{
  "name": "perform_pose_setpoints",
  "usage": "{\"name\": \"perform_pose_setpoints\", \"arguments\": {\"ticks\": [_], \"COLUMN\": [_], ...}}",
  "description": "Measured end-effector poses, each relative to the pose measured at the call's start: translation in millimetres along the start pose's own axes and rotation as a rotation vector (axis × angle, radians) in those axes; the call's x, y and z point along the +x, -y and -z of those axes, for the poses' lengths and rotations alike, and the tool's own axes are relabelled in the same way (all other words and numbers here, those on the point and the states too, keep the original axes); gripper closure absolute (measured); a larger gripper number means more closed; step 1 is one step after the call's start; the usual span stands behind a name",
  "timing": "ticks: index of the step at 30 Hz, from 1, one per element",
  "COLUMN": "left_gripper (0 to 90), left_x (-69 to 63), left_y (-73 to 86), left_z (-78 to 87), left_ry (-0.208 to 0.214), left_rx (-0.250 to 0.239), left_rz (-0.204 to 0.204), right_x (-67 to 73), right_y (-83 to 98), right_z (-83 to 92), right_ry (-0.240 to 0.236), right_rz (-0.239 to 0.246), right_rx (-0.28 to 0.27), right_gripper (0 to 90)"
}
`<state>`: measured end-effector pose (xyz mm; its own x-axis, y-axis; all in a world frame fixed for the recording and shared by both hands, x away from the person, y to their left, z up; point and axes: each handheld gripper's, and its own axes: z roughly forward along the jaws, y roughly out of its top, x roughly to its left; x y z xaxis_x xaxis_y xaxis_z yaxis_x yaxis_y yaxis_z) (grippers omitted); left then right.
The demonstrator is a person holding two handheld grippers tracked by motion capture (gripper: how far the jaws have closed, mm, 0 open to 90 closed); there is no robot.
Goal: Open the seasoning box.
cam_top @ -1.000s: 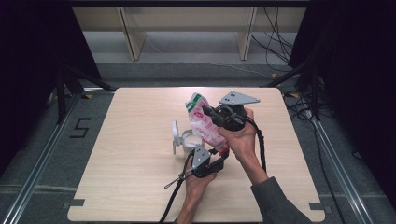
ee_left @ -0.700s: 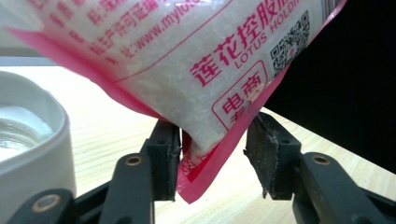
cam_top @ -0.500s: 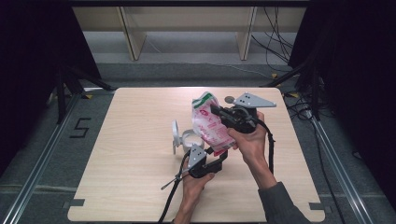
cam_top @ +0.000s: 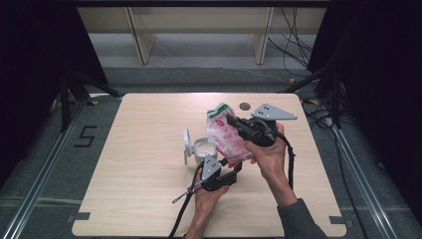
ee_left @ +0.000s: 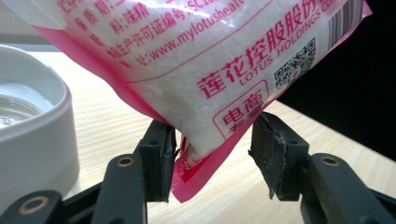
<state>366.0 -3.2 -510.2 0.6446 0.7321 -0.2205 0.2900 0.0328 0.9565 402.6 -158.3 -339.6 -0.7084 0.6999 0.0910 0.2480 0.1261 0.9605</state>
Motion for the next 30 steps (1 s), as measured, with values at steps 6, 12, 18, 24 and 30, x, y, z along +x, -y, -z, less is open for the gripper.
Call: {"name": "perform_pose_setpoints", "arguments": {"ticks": [6, 12, 18, 24, 30], "left_gripper": [46.5, 40.6, 34.6, 32.7, 32.4], "left_x": [-0.7, -6.5, -9.5, -8.0, -10.3], "left_y": [2.6, 3.2, 2.9, 6.5, 5.6], "left_z": [-0.9, -2.2, 0.7, 2.2, 7.7], "left_ry": [0.008, 0.004, 0.006, 0.005, 0.021], "left_rx": [0.016, 0.033, 0.042, 0.069, 0.064], "left_rz": [0.001, 0.026, 0.029, 0.022, 0.019], "right_x": [-4.2, -9.8, -15.2, -23.7, -29.5], "right_y": [7.9, 14.9, 24.2, 39.3, 54.1], "right_z": [3.9, 12.0, 20.6, 25.7, 26.2], "right_ry": [-0.002, -0.002, -0.004, 0.018, 0.023], "right_rz": [-0.014, -0.033, -0.046, -0.039, -0.087], "right_rx": [0.0, -0.018, -0.033, -0.03, -0.002], "right_gripper": [90.0, 90.0, 90.0, 90.0, 90.0]}}
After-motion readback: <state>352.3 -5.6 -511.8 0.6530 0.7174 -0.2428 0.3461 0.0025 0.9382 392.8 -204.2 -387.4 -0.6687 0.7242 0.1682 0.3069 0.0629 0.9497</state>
